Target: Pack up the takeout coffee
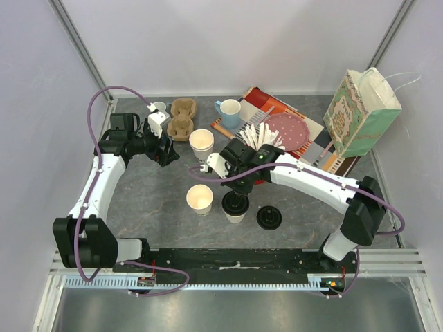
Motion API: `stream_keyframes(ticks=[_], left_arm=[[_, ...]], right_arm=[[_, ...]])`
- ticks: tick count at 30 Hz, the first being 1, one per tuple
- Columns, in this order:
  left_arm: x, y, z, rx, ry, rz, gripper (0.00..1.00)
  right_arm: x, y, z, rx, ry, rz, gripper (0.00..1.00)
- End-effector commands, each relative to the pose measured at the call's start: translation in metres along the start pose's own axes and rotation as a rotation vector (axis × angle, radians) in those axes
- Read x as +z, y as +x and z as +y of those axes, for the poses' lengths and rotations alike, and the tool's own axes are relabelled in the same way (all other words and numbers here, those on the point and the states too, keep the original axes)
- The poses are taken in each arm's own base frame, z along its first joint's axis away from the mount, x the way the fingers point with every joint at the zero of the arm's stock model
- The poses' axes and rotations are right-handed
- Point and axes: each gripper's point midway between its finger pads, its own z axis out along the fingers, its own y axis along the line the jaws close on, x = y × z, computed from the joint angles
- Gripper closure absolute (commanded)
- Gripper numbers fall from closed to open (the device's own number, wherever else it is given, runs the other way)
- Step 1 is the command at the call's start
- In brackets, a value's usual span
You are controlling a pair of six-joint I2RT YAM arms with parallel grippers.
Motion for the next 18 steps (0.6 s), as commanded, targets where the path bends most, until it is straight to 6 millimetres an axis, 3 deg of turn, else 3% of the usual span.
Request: stream_keyframes(ticks=[1,16,18], left_arm=[[-0.0048,-0.014,0.0024,0.004,-0.009,-0.025,0.1],[-0.0037,-0.0131,0.0028,0.007,-0.006,-0.023,0.1],[-0.0032,-0.013,0.0032,0.006,-0.006,-0.022,0.1]], right_arm=[[0.0,-0.0139,-0.003,0.009,0.021,-0.037,1.0],[0.001,-0.0133,0.0005,0.001,0.04,-0.013,1.0],[0.0012,-0.0102,0.0002,0.004,0.043,-0.001,0.94]])
